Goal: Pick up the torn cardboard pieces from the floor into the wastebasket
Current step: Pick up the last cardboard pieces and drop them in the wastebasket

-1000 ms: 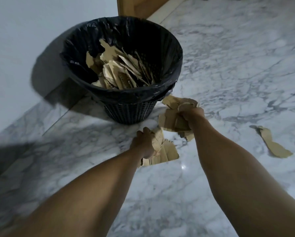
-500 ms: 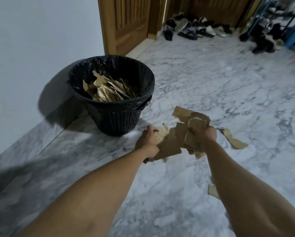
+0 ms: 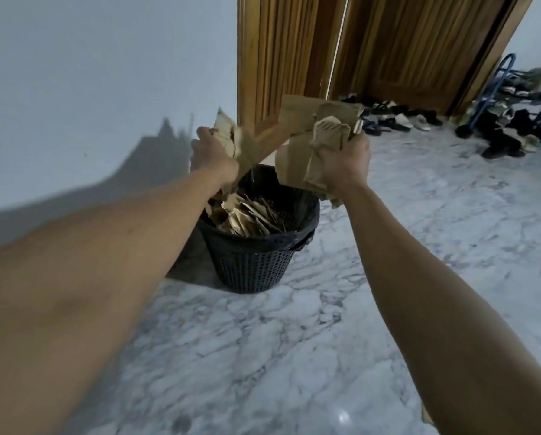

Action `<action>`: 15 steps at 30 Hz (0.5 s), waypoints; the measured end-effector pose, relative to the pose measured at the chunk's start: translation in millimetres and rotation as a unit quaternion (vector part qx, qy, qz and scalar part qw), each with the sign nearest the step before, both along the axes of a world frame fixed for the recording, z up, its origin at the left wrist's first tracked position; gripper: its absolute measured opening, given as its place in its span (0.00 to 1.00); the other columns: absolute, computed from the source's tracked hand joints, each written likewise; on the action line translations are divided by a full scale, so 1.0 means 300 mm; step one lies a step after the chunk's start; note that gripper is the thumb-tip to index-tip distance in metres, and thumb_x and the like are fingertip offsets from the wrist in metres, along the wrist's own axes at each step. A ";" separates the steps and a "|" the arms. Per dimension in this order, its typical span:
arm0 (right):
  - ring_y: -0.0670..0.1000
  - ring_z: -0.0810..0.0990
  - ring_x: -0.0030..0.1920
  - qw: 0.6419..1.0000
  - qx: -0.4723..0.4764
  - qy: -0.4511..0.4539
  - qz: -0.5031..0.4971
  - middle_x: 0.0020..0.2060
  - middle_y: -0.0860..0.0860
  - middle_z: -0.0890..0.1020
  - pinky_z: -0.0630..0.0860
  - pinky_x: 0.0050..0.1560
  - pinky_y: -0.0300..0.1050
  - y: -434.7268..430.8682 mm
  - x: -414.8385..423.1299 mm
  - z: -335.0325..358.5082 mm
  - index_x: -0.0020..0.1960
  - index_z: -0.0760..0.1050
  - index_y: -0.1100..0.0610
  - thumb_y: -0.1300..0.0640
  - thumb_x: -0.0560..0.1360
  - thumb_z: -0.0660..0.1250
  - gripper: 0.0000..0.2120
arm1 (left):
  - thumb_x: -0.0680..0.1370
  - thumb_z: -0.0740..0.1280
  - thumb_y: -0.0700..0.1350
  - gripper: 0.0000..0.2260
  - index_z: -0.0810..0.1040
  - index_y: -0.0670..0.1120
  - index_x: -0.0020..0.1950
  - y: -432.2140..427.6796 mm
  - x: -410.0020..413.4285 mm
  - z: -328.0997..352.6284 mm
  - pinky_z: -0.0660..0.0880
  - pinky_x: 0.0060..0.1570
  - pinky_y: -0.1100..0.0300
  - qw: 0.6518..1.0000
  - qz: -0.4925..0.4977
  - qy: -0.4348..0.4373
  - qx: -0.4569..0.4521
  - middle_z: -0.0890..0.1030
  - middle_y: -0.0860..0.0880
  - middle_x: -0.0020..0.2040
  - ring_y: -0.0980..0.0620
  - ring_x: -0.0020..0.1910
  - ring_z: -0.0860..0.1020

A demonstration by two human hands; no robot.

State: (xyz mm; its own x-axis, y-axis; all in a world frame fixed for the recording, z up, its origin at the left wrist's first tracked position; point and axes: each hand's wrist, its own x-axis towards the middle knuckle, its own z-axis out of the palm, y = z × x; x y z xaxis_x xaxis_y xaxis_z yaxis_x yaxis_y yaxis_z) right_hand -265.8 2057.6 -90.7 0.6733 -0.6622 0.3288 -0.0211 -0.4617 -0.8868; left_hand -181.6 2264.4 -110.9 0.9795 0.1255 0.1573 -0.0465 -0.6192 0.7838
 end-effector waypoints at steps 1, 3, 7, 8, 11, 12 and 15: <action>0.52 0.76 0.55 1.000 -0.002 -0.009 0.018 0.56 0.51 0.77 0.74 0.51 0.45 0.046 0.019 -0.016 0.65 0.70 0.58 0.52 0.69 0.77 0.29 | 0.74 0.68 0.36 0.34 0.55 0.48 0.74 0.022 0.023 -0.040 0.77 0.57 0.49 0.999 0.008 0.034 -0.025 0.67 0.42 0.68 0.41 0.63 0.72; 0.54 0.77 0.58 0.998 0.023 0.008 0.057 0.57 0.52 0.77 0.72 0.50 0.45 0.114 0.057 -0.077 0.68 0.66 0.59 0.53 0.72 0.74 0.29 | 0.78 0.65 0.43 0.36 0.46 0.47 0.79 0.046 0.044 -0.111 0.74 0.61 0.50 0.992 -0.019 0.109 -0.062 0.63 0.41 0.74 0.40 0.67 0.69; 0.60 0.76 0.63 0.972 -0.018 0.199 0.120 0.63 0.59 0.75 0.77 0.53 0.51 0.154 0.064 -0.207 0.73 0.58 0.65 0.40 0.69 0.76 0.46 | 0.76 0.62 0.63 0.37 0.59 0.42 0.77 0.063 0.046 -0.175 0.73 0.59 0.50 0.978 -0.108 0.147 0.098 0.72 0.41 0.70 0.40 0.63 0.74; 0.60 0.75 0.64 0.969 -0.068 0.215 0.103 0.64 0.59 0.74 0.76 0.55 0.52 0.145 0.054 -0.225 0.73 0.59 0.64 0.38 0.68 0.76 0.48 | 0.76 0.62 0.63 0.34 0.64 0.42 0.74 0.069 0.046 -0.187 0.74 0.58 0.49 0.977 -0.091 0.104 0.163 0.73 0.41 0.67 0.40 0.62 0.74; 0.60 0.68 0.69 0.958 -0.176 0.228 0.019 0.68 0.58 0.70 0.72 0.63 0.56 0.097 0.036 -0.267 0.72 0.63 0.60 0.38 0.69 0.75 0.43 | 0.75 0.66 0.58 0.29 0.68 0.44 0.70 0.103 0.020 -0.206 0.71 0.59 0.45 0.966 0.004 0.044 0.255 0.70 0.42 0.66 0.38 0.66 0.69; 0.61 0.66 0.70 0.951 -0.177 0.254 -0.004 0.68 0.58 0.69 0.71 0.64 0.57 0.080 0.030 -0.281 0.72 0.63 0.60 0.40 0.69 0.75 0.41 | 0.74 0.67 0.55 0.28 0.68 0.44 0.70 0.118 0.022 -0.226 0.72 0.59 0.46 0.968 0.020 0.069 0.239 0.71 0.41 0.66 0.39 0.65 0.70; 0.61 0.78 0.56 0.939 -0.002 0.344 0.015 0.57 0.60 0.76 0.80 0.52 0.57 0.057 -0.004 -0.315 0.67 0.67 0.63 0.51 0.70 0.72 0.31 | 0.74 0.68 0.43 0.34 0.58 0.44 0.77 0.126 0.029 -0.310 0.76 0.58 0.49 0.978 0.007 0.181 0.100 0.69 0.39 0.70 0.38 0.63 0.73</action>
